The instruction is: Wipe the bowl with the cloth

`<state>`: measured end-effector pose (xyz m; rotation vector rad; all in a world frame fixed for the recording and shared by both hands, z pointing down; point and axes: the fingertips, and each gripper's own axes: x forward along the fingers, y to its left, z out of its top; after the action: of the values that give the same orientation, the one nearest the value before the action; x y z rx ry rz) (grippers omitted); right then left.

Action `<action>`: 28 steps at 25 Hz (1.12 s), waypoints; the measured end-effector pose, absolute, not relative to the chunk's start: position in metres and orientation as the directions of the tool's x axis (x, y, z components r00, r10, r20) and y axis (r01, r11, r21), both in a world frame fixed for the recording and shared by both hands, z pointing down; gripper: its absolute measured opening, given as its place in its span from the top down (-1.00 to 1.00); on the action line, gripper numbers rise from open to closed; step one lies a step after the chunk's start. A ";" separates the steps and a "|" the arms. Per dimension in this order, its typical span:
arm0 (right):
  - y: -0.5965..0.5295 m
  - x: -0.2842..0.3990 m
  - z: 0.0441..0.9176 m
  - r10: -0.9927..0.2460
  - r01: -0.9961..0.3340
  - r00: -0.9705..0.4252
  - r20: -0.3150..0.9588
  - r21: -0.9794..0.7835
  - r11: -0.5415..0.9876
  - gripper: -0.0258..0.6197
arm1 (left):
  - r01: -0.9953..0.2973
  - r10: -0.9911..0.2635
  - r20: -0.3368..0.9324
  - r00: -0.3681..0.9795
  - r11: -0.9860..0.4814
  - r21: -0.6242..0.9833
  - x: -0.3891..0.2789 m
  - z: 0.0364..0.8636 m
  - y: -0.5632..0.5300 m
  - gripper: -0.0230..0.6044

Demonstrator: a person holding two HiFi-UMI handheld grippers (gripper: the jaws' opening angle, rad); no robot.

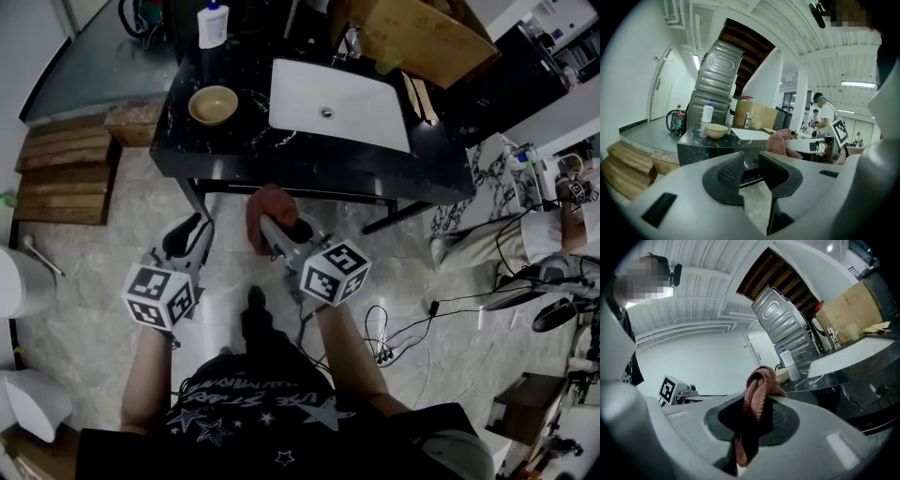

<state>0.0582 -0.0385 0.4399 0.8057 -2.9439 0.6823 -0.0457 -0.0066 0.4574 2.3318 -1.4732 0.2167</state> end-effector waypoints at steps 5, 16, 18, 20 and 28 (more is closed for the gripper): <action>0.013 0.049 0.431 -0.491 -0.503 -0.861 0.137 -0.375 0.778 0.72 | -0.891 -0.837 0.315 0.448 -0.390 0.232 -0.053 0.453 0.045 0.61; 0.121 0.055 0.403 -0.550 -0.547 -0.830 0.093 -0.331 0.769 0.72 | -0.890 -0.862 0.235 0.449 -0.406 0.209 -0.061 0.419 0.144 0.77; 0.137 0.057 0.398 -0.558 -0.553 -0.825 0.086 -0.322 0.769 0.72 | -0.889 -0.862 0.229 0.452 -0.414 0.198 -0.060 0.415 0.158 0.84; 0.152 0.056 0.395 -0.563 -0.557 -0.823 0.082 -0.313 0.769 0.72 | -0.887 -0.860 0.226 0.457 -0.422 0.186 -0.060 0.411 0.170 0.85; 0.200 0.056 0.388 -0.579 -0.573 -0.811 0.081 -0.310 0.759 0.72 | -0.873 -0.846 0.224 0.483 -0.447 0.195 -0.062 0.404 0.213 0.90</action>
<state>0.0555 0.1997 0.3879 0.9708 -2.9647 0.5124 -0.0618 0.2133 0.4044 2.4493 -1.4602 0.1349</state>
